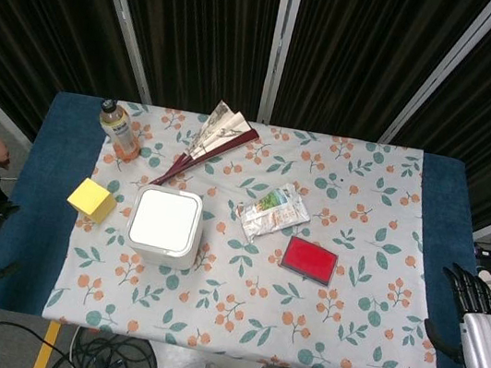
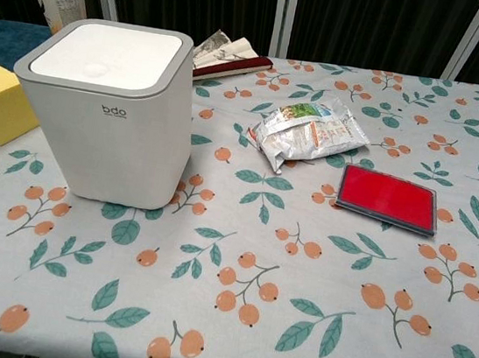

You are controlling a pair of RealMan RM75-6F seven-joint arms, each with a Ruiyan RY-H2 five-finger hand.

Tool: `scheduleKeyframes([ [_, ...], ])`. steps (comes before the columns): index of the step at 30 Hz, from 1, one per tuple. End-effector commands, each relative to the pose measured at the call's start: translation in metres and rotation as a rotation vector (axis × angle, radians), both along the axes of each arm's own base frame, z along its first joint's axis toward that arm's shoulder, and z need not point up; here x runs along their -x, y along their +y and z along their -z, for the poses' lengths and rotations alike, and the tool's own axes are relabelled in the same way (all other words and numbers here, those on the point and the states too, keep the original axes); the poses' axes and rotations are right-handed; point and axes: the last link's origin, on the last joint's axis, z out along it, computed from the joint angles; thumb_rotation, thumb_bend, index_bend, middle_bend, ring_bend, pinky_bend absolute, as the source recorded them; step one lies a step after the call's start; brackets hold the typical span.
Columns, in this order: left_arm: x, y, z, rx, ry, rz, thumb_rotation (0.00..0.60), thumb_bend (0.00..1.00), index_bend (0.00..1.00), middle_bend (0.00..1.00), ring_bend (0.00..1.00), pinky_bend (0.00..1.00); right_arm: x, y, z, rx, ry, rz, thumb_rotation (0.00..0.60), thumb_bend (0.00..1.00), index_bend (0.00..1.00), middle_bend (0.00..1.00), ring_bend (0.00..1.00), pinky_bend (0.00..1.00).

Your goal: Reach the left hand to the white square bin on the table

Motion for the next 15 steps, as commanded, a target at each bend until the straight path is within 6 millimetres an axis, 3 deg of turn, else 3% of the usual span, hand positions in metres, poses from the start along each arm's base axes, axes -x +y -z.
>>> scheduleKeyframes([
  [1, -0.001, 0.001, 0.001, 0.015, -0.012, 0.0, 0.6, 0.03, 0.18, 0.15, 0.14, 0.05, 0.0, -0.002, 0.001, -0.004, -0.001, 0.0, 0.6, 0.26, 0.0, 0.0, 0.0, 0.0],
  [9, -0.015, 0.011, -0.003, 0.02, 0.008, 0.105, 0.6, 0.03, 0.18, 0.14, 0.14, 0.05, 0.002, -0.005, 0.005, -0.048, 0.002, 0.014, 0.6, 0.26, 0.0, 0.0, 0.0, 0.0],
  [15, -0.056, 0.041, 0.001, 0.121, 0.004, 0.386, 0.6, 0.02, 0.18, 0.15, 0.14, 0.05, 0.004, -0.011, 0.015, -0.086, 0.015, 0.037, 0.6, 0.26, 0.0, 0.0, 0.0, 0.0],
])
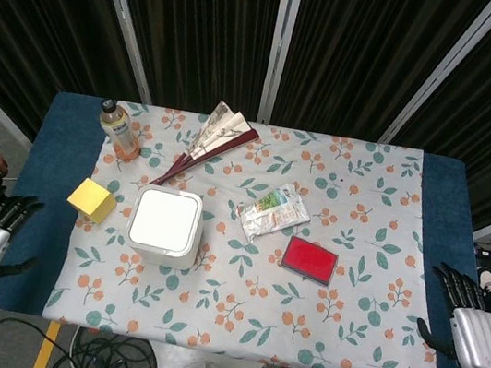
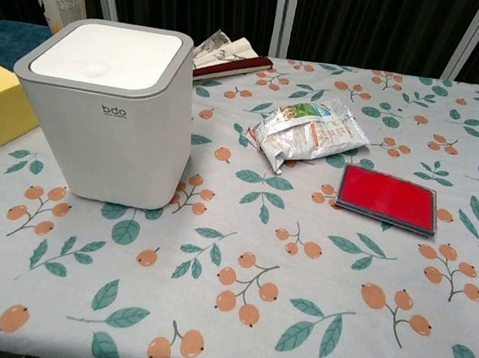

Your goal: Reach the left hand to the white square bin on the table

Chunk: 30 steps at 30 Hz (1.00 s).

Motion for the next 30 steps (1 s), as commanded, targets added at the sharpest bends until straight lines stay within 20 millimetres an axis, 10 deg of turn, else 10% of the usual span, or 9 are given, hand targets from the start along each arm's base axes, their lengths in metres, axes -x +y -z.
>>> scheduleKeyframes([
  [1, -0.033, 0.024, 0.005, 0.083, 0.006, 0.212, 0.6, 0.02, 0.18, 0.15, 0.14, 0.05, -0.001, -0.003, 0.006, -0.014, 0.006, 0.006, 0.6, 0.26, 0.0, 0.0, 0.0, 0.0],
  [11, -0.088, 0.06, 0.04, 0.277, 0.042, 0.455, 0.6, 0.02, 0.18, 0.15, 0.14, 0.05, 0.002, 0.001, 0.008, -0.018, 0.001, 0.027, 0.6, 0.26, 0.0, 0.0, 0.0, 0.0],
  [18, -0.092, 0.075, 0.067, 0.356, 0.103, 0.426, 0.6, 0.02, 0.25, 0.21, 0.2, 0.06, 0.006, 0.002, 0.007, -0.014, -0.002, 0.035, 0.6, 0.26, 0.0, 0.0, 0.0, 0.0],
  [21, -0.09, 0.076, 0.075, 0.38, 0.122, 0.399, 0.6, 0.02, 0.32, 0.29, 0.29, 0.21, 0.006, 0.002, 0.007, -0.014, -0.003, 0.034, 0.6, 0.26, 0.0, 0.0, 0.0, 0.0],
  [30, -0.095, 0.068, 0.051, 0.238, 0.015, 0.435, 0.6, 0.02, 0.36, 0.32, 0.33, 0.29, 0.005, 0.004, 0.004, -0.006, -0.005, 0.027, 0.6, 0.26, 0.0, 0.0, 0.0, 0.0],
])
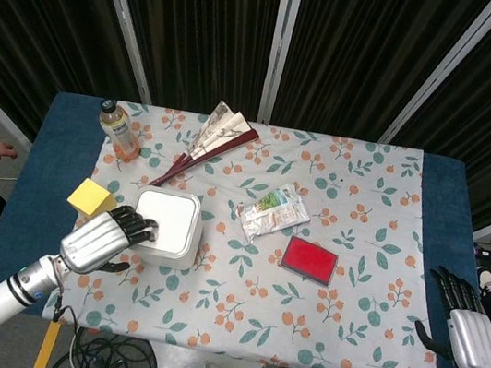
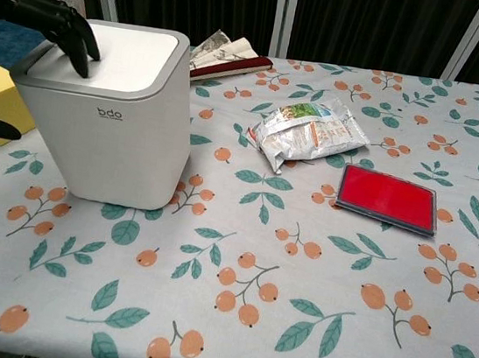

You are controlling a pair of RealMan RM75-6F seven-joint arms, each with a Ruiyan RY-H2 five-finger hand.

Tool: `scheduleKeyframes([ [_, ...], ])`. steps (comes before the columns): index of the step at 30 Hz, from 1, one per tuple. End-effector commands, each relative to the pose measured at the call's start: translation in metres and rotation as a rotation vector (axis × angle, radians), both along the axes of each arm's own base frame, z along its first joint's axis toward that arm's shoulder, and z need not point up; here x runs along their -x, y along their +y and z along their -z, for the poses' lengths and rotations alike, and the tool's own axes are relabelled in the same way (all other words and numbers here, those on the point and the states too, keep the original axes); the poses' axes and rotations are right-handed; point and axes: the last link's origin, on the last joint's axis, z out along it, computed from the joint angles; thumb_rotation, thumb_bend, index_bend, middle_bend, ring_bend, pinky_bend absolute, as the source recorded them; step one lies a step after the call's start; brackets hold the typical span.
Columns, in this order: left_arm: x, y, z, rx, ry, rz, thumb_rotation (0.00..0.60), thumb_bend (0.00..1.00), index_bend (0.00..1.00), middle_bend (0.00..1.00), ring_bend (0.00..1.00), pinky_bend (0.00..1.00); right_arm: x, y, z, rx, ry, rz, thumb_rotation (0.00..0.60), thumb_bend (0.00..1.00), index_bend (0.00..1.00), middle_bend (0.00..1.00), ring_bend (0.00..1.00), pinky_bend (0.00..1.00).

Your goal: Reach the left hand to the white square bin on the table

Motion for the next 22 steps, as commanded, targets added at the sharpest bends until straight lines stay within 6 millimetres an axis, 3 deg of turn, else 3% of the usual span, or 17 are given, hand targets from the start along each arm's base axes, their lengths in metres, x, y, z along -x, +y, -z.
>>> scheduleKeyframes([
  [1, 0.003, -0.011, -0.024, -0.096, -0.121, 0.009, 0.6, 0.02, 0.35, 0.32, 0.32, 0.28, 0.0, 0.002, -0.002, 0.007, 0.0, -0.001, 0.6, 0.26, 0.0, 0.0, 0.0, 0.0],
  [6, 0.026, -0.018, -0.056, -0.233, -0.182, -0.061, 0.6, 0.02, 0.31, 0.27, 0.26, 0.21, -0.002, 0.002, -0.004, 0.018, 0.001, -0.007, 0.6, 0.26, 0.0, 0.0, 0.0, 0.0],
  [11, 0.072, -0.037, -0.077, -0.316, -0.137, -0.293, 0.6, 0.02, 0.26, 0.22, 0.23, 0.16, -0.005, -0.001, -0.007, 0.026, 0.0, -0.02, 0.6, 0.26, 0.0, 0.0, 0.0, 0.0],
  [17, 0.122, -0.071, -0.078, -0.371, -0.089, -0.558, 0.6, 0.02, 0.25, 0.22, 0.23, 0.11, -0.007, -0.003, -0.01, 0.036, 0.006, -0.031, 0.6, 0.26, 0.0, 0.0, 0.0, 0.0],
  [22, 0.134, -0.089, -0.071, -0.387, -0.082, -0.635, 0.6, 0.02, 0.25, 0.22, 0.23, 0.09, -0.012, -0.002, -0.015, 0.052, 0.001, -0.059, 0.6, 0.26, 0.0, 0.0, 0.0, 0.0],
])
